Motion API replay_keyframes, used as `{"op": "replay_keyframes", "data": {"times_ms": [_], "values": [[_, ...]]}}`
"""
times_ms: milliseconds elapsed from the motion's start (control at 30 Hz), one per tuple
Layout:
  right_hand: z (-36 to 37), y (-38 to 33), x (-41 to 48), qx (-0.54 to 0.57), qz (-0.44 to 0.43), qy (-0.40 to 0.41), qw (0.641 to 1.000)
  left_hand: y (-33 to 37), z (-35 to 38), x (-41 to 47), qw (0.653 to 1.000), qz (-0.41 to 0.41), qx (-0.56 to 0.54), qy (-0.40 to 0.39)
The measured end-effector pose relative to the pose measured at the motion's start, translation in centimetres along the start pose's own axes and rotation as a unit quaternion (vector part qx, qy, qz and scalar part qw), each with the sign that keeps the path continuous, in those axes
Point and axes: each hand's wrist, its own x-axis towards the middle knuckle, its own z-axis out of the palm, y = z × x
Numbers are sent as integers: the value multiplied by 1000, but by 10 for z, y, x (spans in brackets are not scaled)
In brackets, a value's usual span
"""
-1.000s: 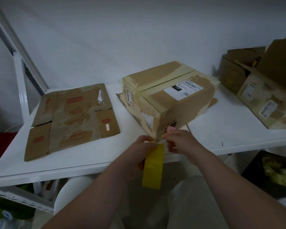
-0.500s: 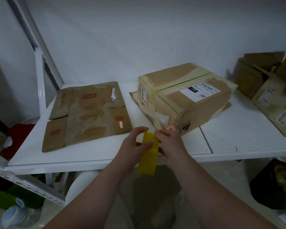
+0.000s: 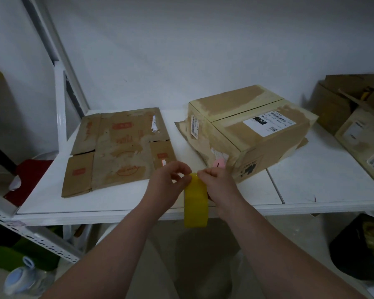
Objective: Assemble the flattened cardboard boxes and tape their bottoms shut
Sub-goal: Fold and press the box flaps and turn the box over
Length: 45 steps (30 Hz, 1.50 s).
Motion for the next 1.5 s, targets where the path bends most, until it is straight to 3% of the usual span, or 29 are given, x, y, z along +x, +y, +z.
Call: {"op": "replay_keyframes", "data": {"times_ms": [500,700,1067,1367,1500], "values": [[-3,-1,-7,-115,-64,96,987,12,-3,2,996,-24,80,-12],[-1,-1,-10,-135,-57,126,981,11,4,0,988,10,152,-39],[7,4,-12,-126,-61,181,973,12,14,1,986,-7,161,-40],[3,11,-8,-137,-140,101,975,9,12,2,993,-60,103,-4],[4,14,-2,-161,-140,108,971,8,13,0,989,-143,-32,33]]}}
